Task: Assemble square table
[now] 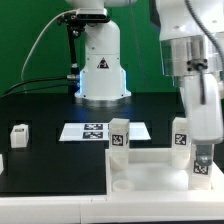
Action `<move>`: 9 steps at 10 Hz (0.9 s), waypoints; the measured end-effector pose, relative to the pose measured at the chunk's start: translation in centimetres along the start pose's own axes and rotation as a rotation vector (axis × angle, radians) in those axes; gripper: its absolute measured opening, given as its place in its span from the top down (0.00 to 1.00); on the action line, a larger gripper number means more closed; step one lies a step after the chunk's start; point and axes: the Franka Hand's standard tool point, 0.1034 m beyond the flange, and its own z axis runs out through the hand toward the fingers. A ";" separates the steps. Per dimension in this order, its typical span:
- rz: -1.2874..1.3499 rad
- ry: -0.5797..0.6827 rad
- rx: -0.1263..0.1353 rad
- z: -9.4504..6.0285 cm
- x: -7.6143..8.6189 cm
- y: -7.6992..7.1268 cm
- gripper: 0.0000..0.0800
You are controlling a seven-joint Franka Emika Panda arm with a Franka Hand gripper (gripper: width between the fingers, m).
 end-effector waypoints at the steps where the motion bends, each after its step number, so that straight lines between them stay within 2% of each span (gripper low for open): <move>1: -0.151 0.017 -0.011 0.1 -0.6 0.3 0.20; 2: -0.243 0.028 -0.022 0.2 -1.1 0.6 0.20; 5: -0.486 0.030 -0.026 0.2 -0.7 0.5 0.19; 7: -0.901 0.062 -0.041 0.1 -0.3 -0.2 0.19; 8: -0.964 0.061 -0.045 0.3 -0.4 -0.2 0.19; 9: -0.942 0.060 -0.044 0.3 -0.3 -0.2 0.33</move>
Offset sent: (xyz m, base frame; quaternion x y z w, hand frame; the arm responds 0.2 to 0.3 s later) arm 0.0000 0.0000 0.0000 0.0000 0.0000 -0.1296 0.9916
